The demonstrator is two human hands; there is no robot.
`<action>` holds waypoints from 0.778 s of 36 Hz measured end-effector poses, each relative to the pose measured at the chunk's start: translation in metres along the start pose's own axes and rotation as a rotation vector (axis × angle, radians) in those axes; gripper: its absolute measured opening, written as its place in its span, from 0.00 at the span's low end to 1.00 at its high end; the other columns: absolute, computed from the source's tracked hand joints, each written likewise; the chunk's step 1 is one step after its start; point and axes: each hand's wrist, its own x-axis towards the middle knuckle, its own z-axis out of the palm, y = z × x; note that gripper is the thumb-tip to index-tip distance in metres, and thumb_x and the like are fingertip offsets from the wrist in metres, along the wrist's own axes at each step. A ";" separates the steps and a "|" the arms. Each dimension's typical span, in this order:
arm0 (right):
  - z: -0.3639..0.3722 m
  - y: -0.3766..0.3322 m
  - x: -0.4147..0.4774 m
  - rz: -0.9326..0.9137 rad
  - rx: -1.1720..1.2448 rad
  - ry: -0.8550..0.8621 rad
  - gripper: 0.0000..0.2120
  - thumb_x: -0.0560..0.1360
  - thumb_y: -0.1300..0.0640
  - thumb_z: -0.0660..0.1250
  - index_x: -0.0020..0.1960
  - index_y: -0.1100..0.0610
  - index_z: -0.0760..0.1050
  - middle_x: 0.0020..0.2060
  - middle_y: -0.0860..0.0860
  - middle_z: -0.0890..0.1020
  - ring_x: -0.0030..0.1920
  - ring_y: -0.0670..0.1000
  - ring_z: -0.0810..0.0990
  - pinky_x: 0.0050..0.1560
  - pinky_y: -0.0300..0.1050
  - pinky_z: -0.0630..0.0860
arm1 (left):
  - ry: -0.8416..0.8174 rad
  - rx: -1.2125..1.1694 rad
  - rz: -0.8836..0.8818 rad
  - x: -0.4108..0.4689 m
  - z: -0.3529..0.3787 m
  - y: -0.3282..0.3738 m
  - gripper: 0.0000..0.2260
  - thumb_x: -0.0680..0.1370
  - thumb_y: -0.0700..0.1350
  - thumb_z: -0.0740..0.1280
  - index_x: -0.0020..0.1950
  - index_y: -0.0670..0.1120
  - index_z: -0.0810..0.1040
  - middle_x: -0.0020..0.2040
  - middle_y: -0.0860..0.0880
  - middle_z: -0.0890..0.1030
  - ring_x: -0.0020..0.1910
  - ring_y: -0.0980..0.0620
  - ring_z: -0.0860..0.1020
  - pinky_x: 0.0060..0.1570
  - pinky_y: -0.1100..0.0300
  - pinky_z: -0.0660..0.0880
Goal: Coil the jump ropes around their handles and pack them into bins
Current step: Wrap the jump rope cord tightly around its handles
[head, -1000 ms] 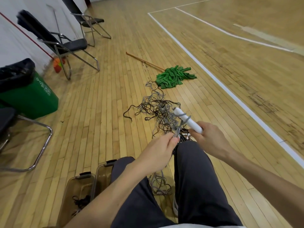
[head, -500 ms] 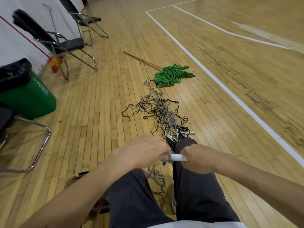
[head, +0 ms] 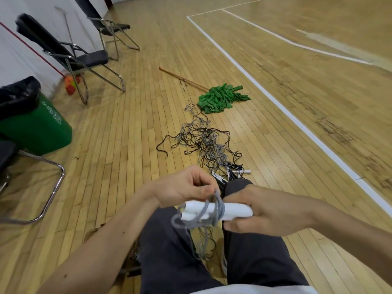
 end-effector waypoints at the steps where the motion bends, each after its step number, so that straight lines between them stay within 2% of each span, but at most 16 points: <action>1: 0.000 0.000 0.000 -0.015 0.028 0.037 0.09 0.80 0.56 0.68 0.42 0.55 0.73 0.33 0.53 0.73 0.30 0.49 0.68 0.31 0.44 0.65 | 0.015 -0.049 0.016 0.001 0.001 -0.004 0.09 0.74 0.60 0.71 0.42 0.56 0.85 0.35 0.59 0.81 0.31 0.62 0.75 0.31 0.71 0.69; 3: -0.002 0.000 0.000 -0.034 0.098 0.114 0.11 0.81 0.57 0.68 0.40 0.52 0.72 0.30 0.47 0.71 0.28 0.45 0.66 0.30 0.37 0.64 | 0.061 -0.161 0.031 0.002 0.001 -0.015 0.07 0.73 0.57 0.75 0.46 0.56 0.86 0.40 0.60 0.83 0.35 0.63 0.78 0.34 0.71 0.74; 4: -0.003 -0.001 0.000 -0.033 0.135 0.155 0.12 0.81 0.58 0.68 0.39 0.51 0.72 0.29 0.45 0.70 0.27 0.44 0.66 0.30 0.35 0.63 | 0.129 -0.218 0.012 0.002 0.000 -0.019 0.10 0.72 0.56 0.76 0.50 0.53 0.86 0.40 0.59 0.83 0.35 0.63 0.78 0.34 0.70 0.74; 6: -0.006 0.001 0.002 -0.021 0.215 0.248 0.12 0.81 0.59 0.67 0.38 0.50 0.75 0.28 0.44 0.70 0.26 0.42 0.66 0.28 0.34 0.64 | 0.265 -0.237 -0.003 0.005 0.000 -0.024 0.16 0.74 0.53 0.72 0.53 0.42 0.82 0.32 0.57 0.77 0.28 0.63 0.71 0.28 0.70 0.66; 8: -0.009 0.001 0.004 -0.024 0.310 0.321 0.18 0.81 0.60 0.67 0.36 0.43 0.78 0.27 0.44 0.69 0.26 0.43 0.65 0.27 0.35 0.64 | 0.320 -0.255 0.011 0.009 0.006 -0.025 0.12 0.78 0.53 0.63 0.40 0.49 0.80 0.27 0.55 0.69 0.24 0.61 0.63 0.26 0.64 0.54; 10: -0.010 0.001 0.007 -0.017 0.360 0.365 0.23 0.81 0.61 0.67 0.33 0.38 0.78 0.26 0.44 0.68 0.26 0.44 0.64 0.27 0.36 0.63 | 0.358 -0.323 0.007 0.014 0.013 -0.021 0.17 0.78 0.54 0.59 0.32 0.52 0.77 0.26 0.53 0.65 0.23 0.58 0.60 0.27 0.60 0.51; 11: -0.011 0.002 0.008 -0.005 0.367 0.392 0.23 0.81 0.60 0.67 0.32 0.39 0.78 0.26 0.45 0.67 0.26 0.45 0.64 0.27 0.36 0.63 | 0.369 -0.340 0.022 0.015 0.016 -0.020 0.17 0.79 0.56 0.59 0.32 0.52 0.76 0.25 0.54 0.64 0.23 0.58 0.59 0.26 0.60 0.51; 14: -0.014 0.009 0.011 0.064 0.366 0.523 0.14 0.76 0.52 0.71 0.33 0.50 0.72 0.26 0.47 0.68 0.25 0.47 0.64 0.26 0.38 0.62 | 0.382 -0.360 0.045 0.016 0.017 -0.023 0.19 0.81 0.57 0.57 0.35 0.50 0.75 0.25 0.54 0.63 0.23 0.56 0.57 0.24 0.60 0.52; 17: -0.027 0.020 0.013 0.151 0.439 0.706 0.12 0.77 0.56 0.72 0.39 0.56 0.72 0.26 0.48 0.69 0.24 0.46 0.64 0.24 0.39 0.61 | 0.438 -0.214 -0.034 0.017 0.019 -0.027 0.21 0.82 0.59 0.54 0.35 0.49 0.72 0.26 0.53 0.62 0.24 0.54 0.57 0.24 0.61 0.54; 20: -0.045 0.033 0.014 0.244 0.544 0.834 0.08 0.78 0.59 0.69 0.43 0.58 0.73 0.27 0.49 0.69 0.23 0.46 0.63 0.23 0.37 0.60 | 0.483 -0.045 -0.143 0.015 0.020 -0.032 0.22 0.82 0.60 0.53 0.36 0.48 0.69 0.27 0.53 0.62 0.25 0.54 0.58 0.25 0.64 0.57; 24: -0.047 0.063 0.019 0.383 0.441 0.850 0.07 0.78 0.57 0.70 0.46 0.60 0.76 0.28 0.50 0.70 0.25 0.47 0.64 0.25 0.40 0.61 | 0.544 0.130 -0.218 0.015 0.018 -0.031 0.22 0.84 0.58 0.52 0.37 0.47 0.69 0.27 0.53 0.63 0.25 0.55 0.59 0.25 0.65 0.58; 28: -0.041 0.092 0.029 0.523 0.458 0.837 0.07 0.79 0.57 0.70 0.50 0.61 0.76 0.32 0.53 0.71 0.26 0.48 0.64 0.24 0.40 0.61 | 0.603 0.511 -0.244 0.015 0.018 -0.026 0.21 0.85 0.57 0.55 0.38 0.47 0.72 0.27 0.53 0.65 0.25 0.53 0.62 0.27 0.59 0.60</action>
